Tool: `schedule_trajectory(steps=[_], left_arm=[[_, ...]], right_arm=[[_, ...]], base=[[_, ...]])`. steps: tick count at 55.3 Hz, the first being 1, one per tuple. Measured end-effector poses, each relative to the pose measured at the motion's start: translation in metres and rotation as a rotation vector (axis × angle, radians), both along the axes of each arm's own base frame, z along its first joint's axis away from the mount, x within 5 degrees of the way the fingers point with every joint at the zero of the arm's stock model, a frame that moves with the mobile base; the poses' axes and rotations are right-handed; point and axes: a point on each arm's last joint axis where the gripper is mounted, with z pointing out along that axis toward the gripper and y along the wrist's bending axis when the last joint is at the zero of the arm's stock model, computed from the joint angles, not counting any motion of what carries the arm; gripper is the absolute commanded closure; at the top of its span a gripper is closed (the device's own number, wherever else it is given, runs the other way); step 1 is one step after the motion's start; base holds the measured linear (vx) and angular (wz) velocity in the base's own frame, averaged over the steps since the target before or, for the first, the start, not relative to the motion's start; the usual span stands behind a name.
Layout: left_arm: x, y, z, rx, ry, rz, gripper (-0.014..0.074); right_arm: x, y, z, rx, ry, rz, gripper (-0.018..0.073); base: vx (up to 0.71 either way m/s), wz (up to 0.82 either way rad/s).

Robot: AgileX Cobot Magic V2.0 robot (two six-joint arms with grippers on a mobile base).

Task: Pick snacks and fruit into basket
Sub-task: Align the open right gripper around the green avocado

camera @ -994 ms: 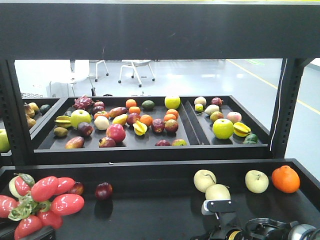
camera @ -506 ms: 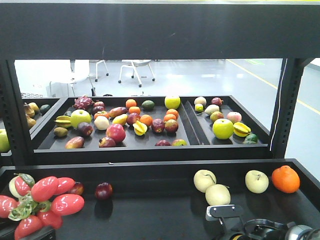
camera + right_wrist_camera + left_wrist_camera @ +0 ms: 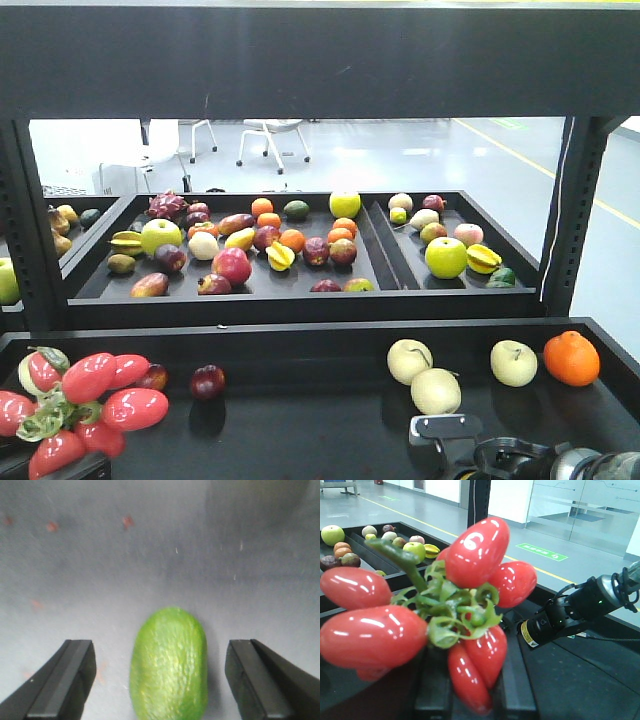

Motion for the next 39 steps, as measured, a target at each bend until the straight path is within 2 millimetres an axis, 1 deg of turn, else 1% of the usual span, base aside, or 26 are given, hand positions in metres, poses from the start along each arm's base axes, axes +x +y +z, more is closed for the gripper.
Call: schedule_trajectory(steps=[7, 39], left_arm=[[0.0, 0.0, 0.0, 0.0, 0.0, 0.0, 0.0596], [0.0, 0.0, 0.0, 0.0, 0.0, 0.0, 0.0596]], right_arm=[[-0.001, 0.0, -0.007, -0.004, 0.016, 0.0, -0.0034], [-0.002, 0.001, -0.021, -0.002, 0.047, 0.004, -0.0034]], base=[[0.0, 0.0], [0.0, 0.0]])
